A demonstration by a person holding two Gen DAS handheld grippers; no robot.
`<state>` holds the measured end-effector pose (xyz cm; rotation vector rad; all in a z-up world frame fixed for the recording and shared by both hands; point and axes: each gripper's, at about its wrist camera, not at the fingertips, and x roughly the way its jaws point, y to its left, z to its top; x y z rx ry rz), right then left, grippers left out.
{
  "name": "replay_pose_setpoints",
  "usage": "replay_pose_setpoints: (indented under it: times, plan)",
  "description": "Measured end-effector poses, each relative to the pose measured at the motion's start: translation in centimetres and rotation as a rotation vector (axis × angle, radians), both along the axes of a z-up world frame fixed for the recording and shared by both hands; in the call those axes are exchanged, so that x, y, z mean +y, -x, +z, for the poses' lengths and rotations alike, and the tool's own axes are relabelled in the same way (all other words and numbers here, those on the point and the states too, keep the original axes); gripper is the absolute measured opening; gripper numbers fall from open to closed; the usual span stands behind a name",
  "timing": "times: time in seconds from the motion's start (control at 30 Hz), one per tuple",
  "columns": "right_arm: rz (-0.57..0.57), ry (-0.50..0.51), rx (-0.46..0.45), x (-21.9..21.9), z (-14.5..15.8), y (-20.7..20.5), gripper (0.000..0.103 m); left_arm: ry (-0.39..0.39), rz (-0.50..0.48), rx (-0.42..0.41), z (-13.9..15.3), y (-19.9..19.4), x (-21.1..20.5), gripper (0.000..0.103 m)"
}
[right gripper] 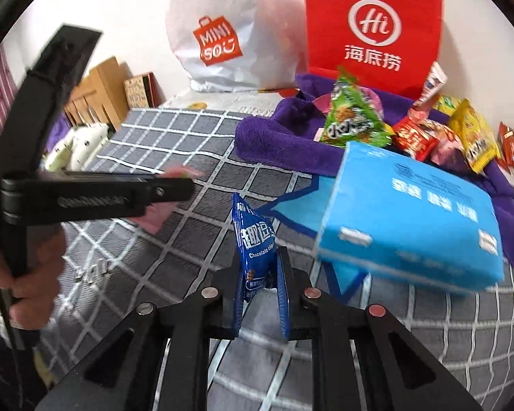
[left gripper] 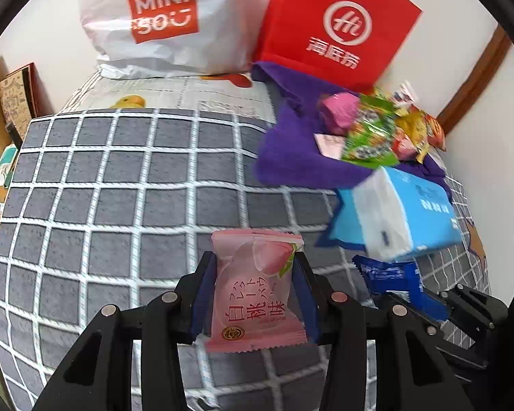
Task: Organize snacks
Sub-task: 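Grasp the pink peach pastry packet with the left tool while the right grasps the blue cookie packet, then carry both held packets up and over onto the purple towel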
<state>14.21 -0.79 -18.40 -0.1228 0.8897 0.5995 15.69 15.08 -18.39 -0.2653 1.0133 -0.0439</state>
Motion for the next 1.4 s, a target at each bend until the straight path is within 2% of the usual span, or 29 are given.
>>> replay_pose_setpoints:
  times: [0.23,0.57,1.0,1.4]
  plan:
    - [-0.074,-0.037,-0.009,-4.3,1.5,2.0,0.016,0.018,-0.052,-0.005,0.7,1.4,-3.5,0.043]
    - [-0.197,-0.036,-0.030,-10.9,2.6,3.0,0.016,0.046,-0.116,-0.021,2.1,2.6,-8.2,0.043]
    - [-0.262,-0.040,-0.056,-13.8,3.3,2.7,0.016,0.058,-0.191,-0.024,3.3,3.4,-12.1,0.043]
    - [-0.279,-0.045,-0.077,-14.1,4.8,1.7,0.016,0.066,-0.216,-0.062,5.6,2.8,-13.0,0.043]
